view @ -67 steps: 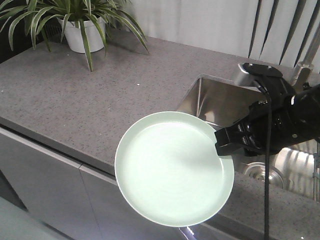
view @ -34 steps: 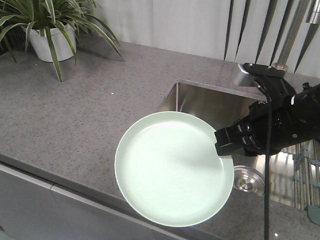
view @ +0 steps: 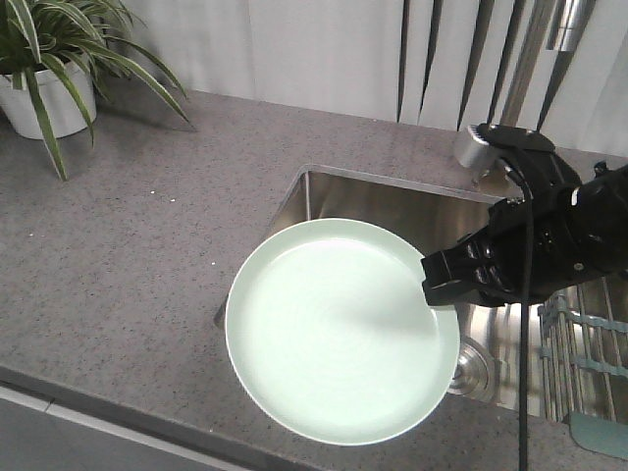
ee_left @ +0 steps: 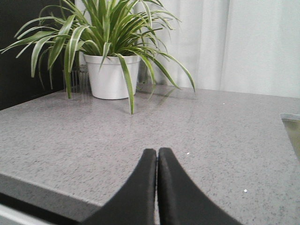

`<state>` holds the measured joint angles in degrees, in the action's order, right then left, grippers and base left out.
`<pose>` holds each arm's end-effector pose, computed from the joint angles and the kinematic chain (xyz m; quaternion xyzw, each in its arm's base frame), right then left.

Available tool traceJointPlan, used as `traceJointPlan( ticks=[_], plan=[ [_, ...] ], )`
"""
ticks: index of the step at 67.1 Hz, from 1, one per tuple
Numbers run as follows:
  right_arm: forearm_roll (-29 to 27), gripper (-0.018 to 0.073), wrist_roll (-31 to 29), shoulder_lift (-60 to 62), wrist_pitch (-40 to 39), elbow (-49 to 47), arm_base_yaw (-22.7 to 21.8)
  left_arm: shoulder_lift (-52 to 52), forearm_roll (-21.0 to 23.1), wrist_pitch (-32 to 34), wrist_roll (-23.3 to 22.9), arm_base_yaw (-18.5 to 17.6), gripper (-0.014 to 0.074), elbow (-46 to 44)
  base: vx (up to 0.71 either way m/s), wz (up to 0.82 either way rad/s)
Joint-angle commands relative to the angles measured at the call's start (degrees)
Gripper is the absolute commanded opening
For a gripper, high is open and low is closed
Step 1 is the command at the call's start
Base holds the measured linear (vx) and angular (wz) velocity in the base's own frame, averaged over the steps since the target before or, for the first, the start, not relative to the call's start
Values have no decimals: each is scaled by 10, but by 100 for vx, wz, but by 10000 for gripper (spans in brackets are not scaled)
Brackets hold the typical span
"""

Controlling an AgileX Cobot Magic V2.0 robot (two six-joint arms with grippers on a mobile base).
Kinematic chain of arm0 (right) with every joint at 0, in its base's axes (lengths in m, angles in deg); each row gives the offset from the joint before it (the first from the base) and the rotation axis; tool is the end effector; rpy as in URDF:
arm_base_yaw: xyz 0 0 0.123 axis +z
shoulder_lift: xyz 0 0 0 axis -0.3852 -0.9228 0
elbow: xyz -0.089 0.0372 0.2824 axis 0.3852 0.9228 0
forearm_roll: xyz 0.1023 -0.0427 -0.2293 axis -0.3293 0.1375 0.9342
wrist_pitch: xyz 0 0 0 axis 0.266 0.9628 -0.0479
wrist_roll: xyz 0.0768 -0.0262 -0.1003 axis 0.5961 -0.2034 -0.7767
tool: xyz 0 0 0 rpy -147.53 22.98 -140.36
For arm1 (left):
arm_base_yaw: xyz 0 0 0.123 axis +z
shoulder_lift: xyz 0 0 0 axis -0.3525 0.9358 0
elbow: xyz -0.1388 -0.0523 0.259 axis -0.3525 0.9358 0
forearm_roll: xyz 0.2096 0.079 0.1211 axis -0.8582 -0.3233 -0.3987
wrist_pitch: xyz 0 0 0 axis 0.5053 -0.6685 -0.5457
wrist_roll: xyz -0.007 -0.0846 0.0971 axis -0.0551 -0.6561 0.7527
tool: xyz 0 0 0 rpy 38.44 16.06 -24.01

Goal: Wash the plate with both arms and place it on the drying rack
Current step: 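Hold the plate while driving along the counter to the steel sink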

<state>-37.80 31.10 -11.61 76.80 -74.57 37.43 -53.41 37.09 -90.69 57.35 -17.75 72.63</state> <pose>0.2504 0.1232 0.3116 -0.1714 0.9303 0.2430 0.2146 0.0838 0.0042 0.2016 -0.0302 0.6987 0.0048 0.7148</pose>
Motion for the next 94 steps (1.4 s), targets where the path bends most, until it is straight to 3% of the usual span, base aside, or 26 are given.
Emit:
traceJointPlan(
  ticks=[1,94],
  plan=[
    [-21,-1,-6,18,-19,-16,-2,-8,4,43,0,-4,-6,-16,6,-13],
    [-21,-1,-6,18,-19,-16,-2,-8,4,43,0,-4,-6,-16,4,-13]
  ],
)
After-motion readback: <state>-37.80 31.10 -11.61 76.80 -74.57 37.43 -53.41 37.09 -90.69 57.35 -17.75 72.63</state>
